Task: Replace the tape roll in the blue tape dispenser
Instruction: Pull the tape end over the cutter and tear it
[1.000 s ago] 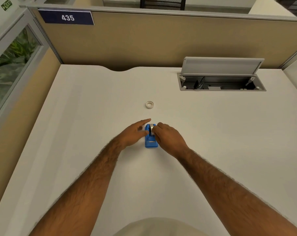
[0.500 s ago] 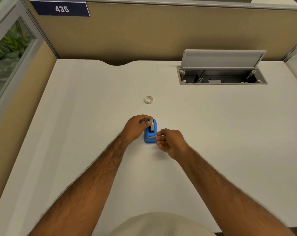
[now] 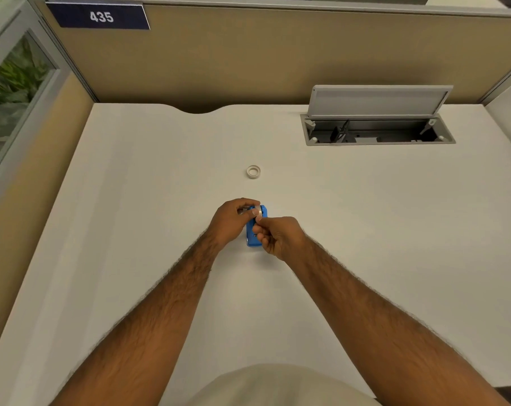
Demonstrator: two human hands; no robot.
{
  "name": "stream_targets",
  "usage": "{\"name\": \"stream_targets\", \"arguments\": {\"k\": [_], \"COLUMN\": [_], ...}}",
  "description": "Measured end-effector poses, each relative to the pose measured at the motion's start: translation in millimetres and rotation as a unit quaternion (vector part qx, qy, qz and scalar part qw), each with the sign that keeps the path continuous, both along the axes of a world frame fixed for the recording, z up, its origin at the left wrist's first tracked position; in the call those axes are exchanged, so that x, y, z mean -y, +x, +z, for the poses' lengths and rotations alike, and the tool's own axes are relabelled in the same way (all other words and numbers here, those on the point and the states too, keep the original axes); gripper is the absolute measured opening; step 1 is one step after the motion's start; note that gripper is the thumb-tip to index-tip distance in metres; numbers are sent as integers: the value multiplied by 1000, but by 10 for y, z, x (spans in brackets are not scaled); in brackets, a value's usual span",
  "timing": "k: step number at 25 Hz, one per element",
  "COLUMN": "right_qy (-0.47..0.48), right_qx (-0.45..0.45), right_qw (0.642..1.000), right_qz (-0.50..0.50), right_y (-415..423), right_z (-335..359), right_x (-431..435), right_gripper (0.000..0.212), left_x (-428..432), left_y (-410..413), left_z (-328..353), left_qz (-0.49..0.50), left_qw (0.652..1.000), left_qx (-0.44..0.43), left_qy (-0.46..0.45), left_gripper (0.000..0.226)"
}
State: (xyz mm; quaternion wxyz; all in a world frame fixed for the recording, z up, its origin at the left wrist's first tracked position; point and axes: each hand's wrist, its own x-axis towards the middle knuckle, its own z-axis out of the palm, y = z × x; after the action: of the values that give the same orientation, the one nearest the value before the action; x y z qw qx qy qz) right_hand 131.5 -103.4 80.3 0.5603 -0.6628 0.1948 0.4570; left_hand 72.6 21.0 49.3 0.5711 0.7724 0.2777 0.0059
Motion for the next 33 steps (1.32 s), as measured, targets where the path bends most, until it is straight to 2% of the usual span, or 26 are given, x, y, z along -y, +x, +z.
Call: {"name": "stream_targets", "arguments": {"k": [4, 6, 10, 13, 16, 22, 33], "right_qy": [4, 6, -10, -17, -18, -14, 36], "right_qx": [-1, -3, -1, 2, -5, -17, 24], "right_qw": [1000, 1000, 1000, 1000, 1000, 999, 994], "right_qz": [-23, -21, -13, -10, -14, -42, -99], "right_y": [-38, -39, -47, -58, -67, -100, -320], "right_z": [-10, 7, 23, 31, 40, 23, -17], "right_x": [-7, -7, -9, -19, -26, -70, 56], "right_gripper": [16, 16, 18, 19, 19, 21, 17], "left_x": [-2, -18, -99, -108, -95, -77, -76], "left_y": [-14, -108, -334, -331, -313, -216, -232], "left_z": [-1, -75, -340, -484, -583, -619, -648], "left_qz": [-18, -59, -188, -205, -171, -155, -137], "left_qw": [1000, 997, 962, 940, 940, 945, 948], "left_qx": [-9, -15, -39, -37, -16, -16, 10], "left_qy": [16, 45, 197, 270, 296, 287, 286], "left_gripper": [36, 51, 86, 100, 101, 101, 95]}}
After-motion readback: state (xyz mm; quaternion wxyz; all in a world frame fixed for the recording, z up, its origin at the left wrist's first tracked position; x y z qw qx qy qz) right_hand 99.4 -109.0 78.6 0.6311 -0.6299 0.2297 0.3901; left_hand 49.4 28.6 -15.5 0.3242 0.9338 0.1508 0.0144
